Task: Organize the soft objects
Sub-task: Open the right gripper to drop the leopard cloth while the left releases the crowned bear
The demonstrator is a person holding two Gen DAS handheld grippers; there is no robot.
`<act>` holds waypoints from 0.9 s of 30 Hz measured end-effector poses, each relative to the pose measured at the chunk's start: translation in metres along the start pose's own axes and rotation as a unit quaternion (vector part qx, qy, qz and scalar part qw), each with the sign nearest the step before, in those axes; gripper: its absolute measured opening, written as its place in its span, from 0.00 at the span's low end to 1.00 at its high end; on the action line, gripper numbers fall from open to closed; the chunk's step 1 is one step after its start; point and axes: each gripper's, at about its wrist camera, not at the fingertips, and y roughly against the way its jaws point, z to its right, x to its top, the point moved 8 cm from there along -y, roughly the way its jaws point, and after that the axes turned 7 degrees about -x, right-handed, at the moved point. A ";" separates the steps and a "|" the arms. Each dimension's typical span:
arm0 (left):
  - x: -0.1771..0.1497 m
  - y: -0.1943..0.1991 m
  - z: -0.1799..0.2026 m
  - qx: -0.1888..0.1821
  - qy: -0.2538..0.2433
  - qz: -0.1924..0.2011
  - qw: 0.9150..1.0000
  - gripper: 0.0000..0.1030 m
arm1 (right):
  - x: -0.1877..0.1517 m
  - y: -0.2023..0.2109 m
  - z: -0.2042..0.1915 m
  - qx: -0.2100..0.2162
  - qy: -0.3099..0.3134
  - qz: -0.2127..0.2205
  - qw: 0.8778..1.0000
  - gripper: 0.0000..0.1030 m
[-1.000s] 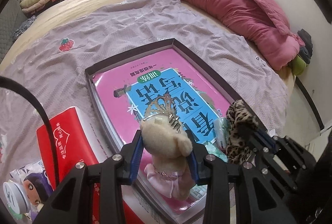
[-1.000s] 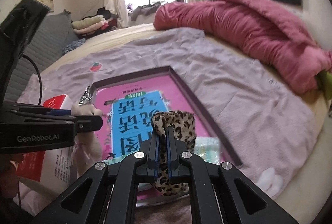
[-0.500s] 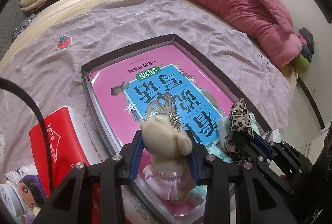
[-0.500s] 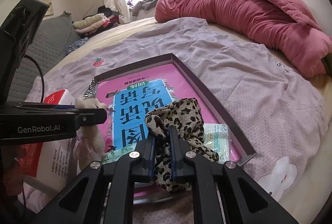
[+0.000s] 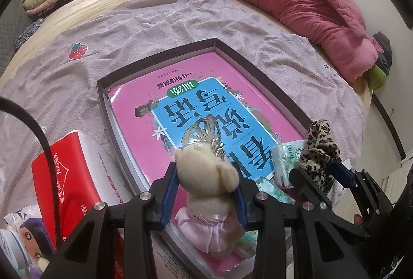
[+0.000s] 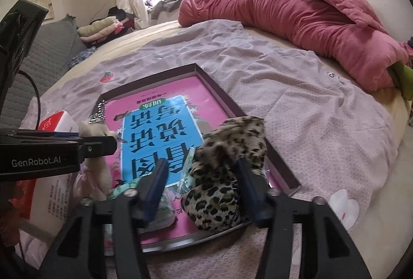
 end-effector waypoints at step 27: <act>-0.003 -0.002 0.001 -0.001 -0.012 -0.007 1.000 0.40 | 0.009 0.025 0.025 -0.007 -0.053 0.039 0.998 0.65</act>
